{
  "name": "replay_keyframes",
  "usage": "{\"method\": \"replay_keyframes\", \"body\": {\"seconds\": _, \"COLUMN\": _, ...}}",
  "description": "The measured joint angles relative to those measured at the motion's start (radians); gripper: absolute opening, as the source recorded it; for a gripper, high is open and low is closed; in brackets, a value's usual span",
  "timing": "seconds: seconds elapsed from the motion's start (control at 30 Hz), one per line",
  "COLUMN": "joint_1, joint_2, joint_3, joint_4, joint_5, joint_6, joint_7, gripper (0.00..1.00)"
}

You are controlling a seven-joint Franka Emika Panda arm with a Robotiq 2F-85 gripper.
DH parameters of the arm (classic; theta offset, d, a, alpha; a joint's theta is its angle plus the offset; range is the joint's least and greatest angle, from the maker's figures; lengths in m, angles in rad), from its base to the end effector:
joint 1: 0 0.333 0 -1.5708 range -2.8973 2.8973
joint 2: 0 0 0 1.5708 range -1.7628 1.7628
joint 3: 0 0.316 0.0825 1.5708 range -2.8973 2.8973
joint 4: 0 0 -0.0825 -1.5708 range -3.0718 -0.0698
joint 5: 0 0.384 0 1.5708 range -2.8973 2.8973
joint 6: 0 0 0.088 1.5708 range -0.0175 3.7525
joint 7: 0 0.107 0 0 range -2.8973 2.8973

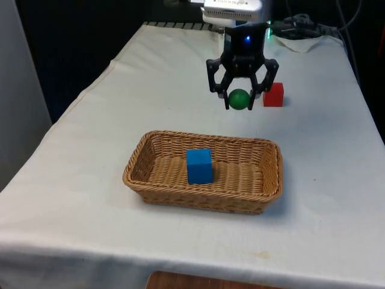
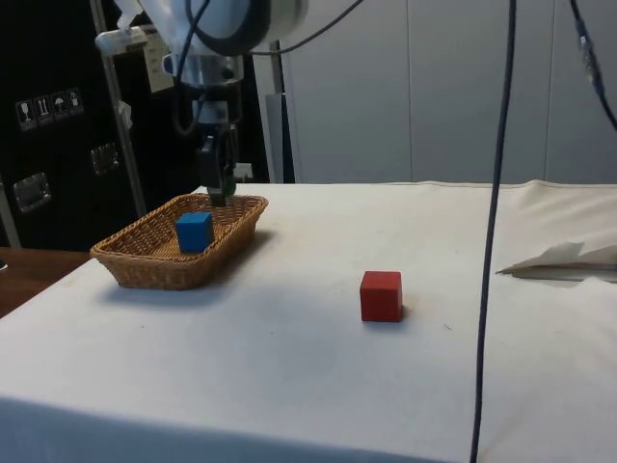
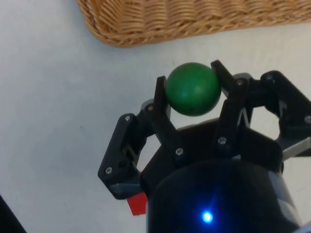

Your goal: Place all non-red objects into the basket.

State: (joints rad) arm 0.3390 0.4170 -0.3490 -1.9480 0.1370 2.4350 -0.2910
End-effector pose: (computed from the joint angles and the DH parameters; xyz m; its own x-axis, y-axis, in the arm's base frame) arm 0.6279 0.0050 0.2864 0.9727 0.2158 0.0851 0.2104 -0.9753 0.0675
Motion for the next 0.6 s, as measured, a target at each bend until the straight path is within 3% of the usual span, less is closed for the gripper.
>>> {"method": "replay_keyframes", "body": {"seconds": 0.37, "joint_1": 0.000, "joint_2": 0.125, "joint_3": 0.008, "joint_4": 0.168, "joint_5": 0.017, "joint_6": -0.036, "joint_7": 0.007, "gripper": 0.00}}
{"method": "replay_keyframes", "body": {"seconds": 0.6, "joint_1": -0.001, "joint_2": 0.197, "joint_3": 0.008, "joint_4": 0.238, "joint_5": 0.035, "joint_6": -0.038, "joint_7": 0.009, "gripper": 0.00}}
